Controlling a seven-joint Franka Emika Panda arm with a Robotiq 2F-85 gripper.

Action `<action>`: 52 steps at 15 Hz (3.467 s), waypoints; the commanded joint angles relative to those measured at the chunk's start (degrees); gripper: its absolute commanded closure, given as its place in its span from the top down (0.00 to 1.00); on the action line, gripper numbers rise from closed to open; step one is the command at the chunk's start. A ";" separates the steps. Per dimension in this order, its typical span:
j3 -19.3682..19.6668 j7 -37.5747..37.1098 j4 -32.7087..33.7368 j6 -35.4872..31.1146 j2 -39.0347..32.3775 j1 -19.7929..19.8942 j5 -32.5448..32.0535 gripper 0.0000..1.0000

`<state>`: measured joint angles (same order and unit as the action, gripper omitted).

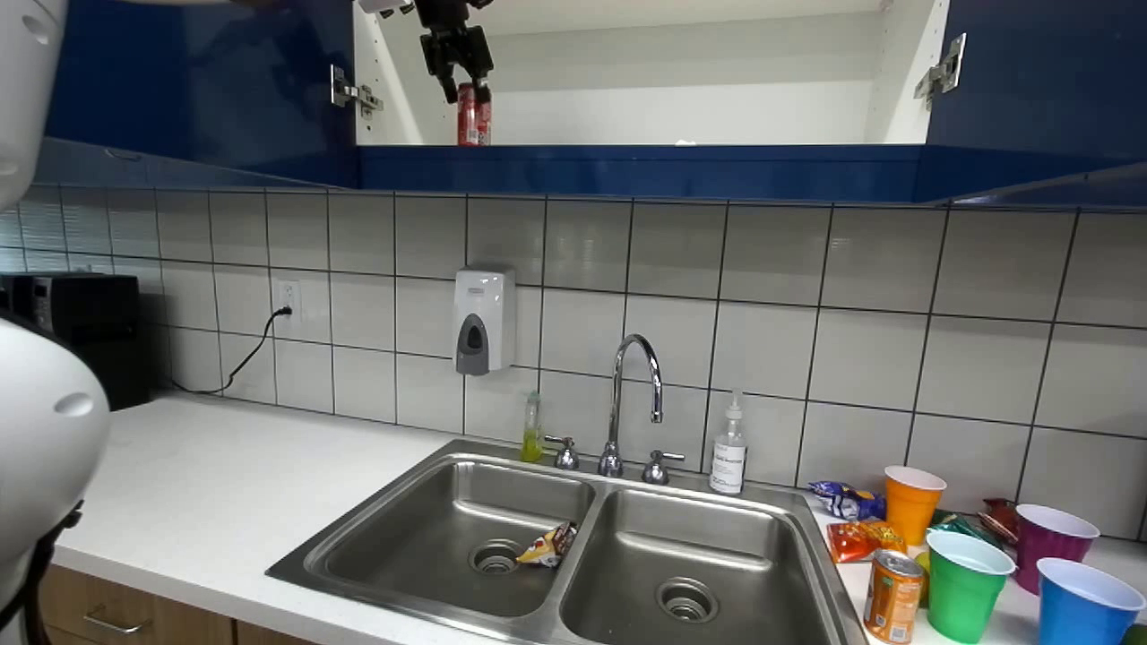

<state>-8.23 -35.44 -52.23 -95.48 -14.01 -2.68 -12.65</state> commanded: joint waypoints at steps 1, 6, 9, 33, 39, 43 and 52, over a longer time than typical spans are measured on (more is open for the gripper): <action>0.01 0.24 -5.93 0.33 4.86 1.30 2.40 1.00; 0.66 0.64 -11.95 -0.41 9.15 1.60 4.19 1.00; 1.26 1.02 -16.56 -0.88 12.16 1.61 5.40 1.00; 4.76 14.89 -54.85 -7.71 38.32 0.84 12.39 1.00; 5.54 23.86 -63.20 -9.31 41.93 0.44 14.67 1.00; 6.17 26.56 -67.84 -10.26 43.06 0.64 15.66 1.00; 6.42 28.82 -76.03 -12.31 43.06 0.75 15.63 1.00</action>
<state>-2.08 -8.71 -125.40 -106.32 27.55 -2.06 2.04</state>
